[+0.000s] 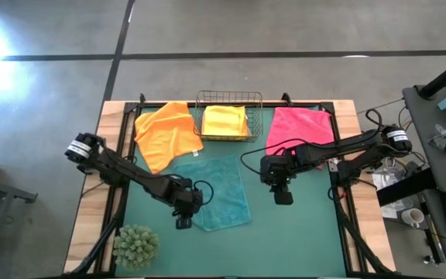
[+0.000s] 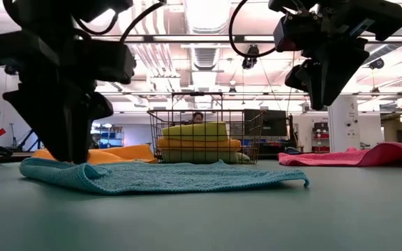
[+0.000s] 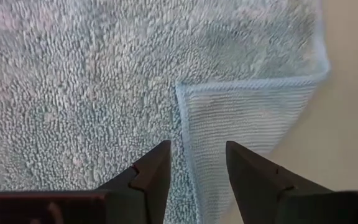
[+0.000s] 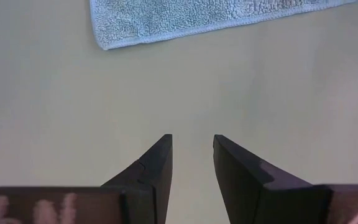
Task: Fold microfiber towels
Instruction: Fold the green microfiber cloth
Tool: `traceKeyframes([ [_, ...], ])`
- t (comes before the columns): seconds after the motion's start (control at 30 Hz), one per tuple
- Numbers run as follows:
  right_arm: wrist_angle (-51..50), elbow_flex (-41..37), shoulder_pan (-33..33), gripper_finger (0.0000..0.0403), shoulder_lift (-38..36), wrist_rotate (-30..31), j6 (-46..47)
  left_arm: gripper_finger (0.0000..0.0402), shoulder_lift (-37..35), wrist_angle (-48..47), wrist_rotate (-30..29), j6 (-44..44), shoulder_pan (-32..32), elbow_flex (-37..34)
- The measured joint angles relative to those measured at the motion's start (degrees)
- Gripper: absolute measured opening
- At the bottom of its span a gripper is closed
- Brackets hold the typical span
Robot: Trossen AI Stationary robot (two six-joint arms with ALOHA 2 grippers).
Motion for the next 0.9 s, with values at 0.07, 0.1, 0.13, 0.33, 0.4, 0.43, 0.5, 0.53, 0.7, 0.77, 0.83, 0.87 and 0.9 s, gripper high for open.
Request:
traceKeyframes([
  [0.07, 0.3, 0.0, 0.0, 0.0107, 0.0, 0.0, -0.3, 0.0138, 0.5, 0.1, 0.0, 0.1, 0.0, 0.0],
  [0.1, 0.5, 0.0, 0.0, 0.0107, 0.0, 0.0, -0.3, 0.0138, 0.7, 0.3, 0.0, 0.3, 0.0, 0.0],
  [0.13, 0.6, 0.0, 0.0, 0.0107, 0.0, 0.0, -0.3, 0.0138, 0.8, 0.6, 0.0, 0.4, 0.0, 0.0],
  [0.33, 1.2, 0.0, 0.0, 0.0107, 0.0, 0.0, -0.3, 0.0138, 2.4, 1.3, 0.1, 0.1, 0.2, -0.1],
  [0.4, 1.3, 0.0, 0.0, 0.0107, 0.0, 0.0, -0.3, 0.0138, 2.7, 1.3, 0.2, 0.1, 0.3, -0.1],
  [0.43, 1.2, 0.0, 0.0, 0.0107, 0.0, 0.0, -0.3, 0.0138, 2.8, 1.5, 0.3, 0.1, 0.3, -0.1],
  [0.5, 1.2, 0.0, 0.0, 0.0107, 0.0, 0.0, 0.0, 0.0138, 2.9, 1.8, 0.4, 0.1, 0.3, -0.1],
  [0.53, 1.2, 0.0, 0.0, 0.0107, 0.0, 0.0, 0.2, 0.0138, 2.9, 2.0, 0.4, 0.1, 0.3, -0.1],
  [0.7, 1.2, 0.0, 0.0, 0.0107, 0.0, 0.0, 0.8, 0.0138, 2.3, 2.3, 0.4, 0.0, 0.3, -0.1],
  [0.77, 1.2, 0.0, 0.0, 0.0107, 0.0, 0.0, 1.7, 0.0138, 2.3, 2.1, 0.4, 0.0, 0.3, 0.1],
  [0.83, 1.2, 0.0, 0.0, 0.0107, 0.0, 0.0, 2.1, 0.0138, 2.3, 2.3, 0.4, 0.0, 0.3, 0.4],
  [0.87, 1.2, 0.0, 0.0, 0.0107, 0.0, 0.0, 2.1, 0.0138, 2.3, 2.2, 0.4, 0.0, 0.3, 0.4],
  [0.9, 1.2, 0.0, 0.0, 0.0107, 0.0, -0.1, 2.1, 0.0138, 2.3, 2.2, 0.4, 0.0, 0.3, 0.3],
])
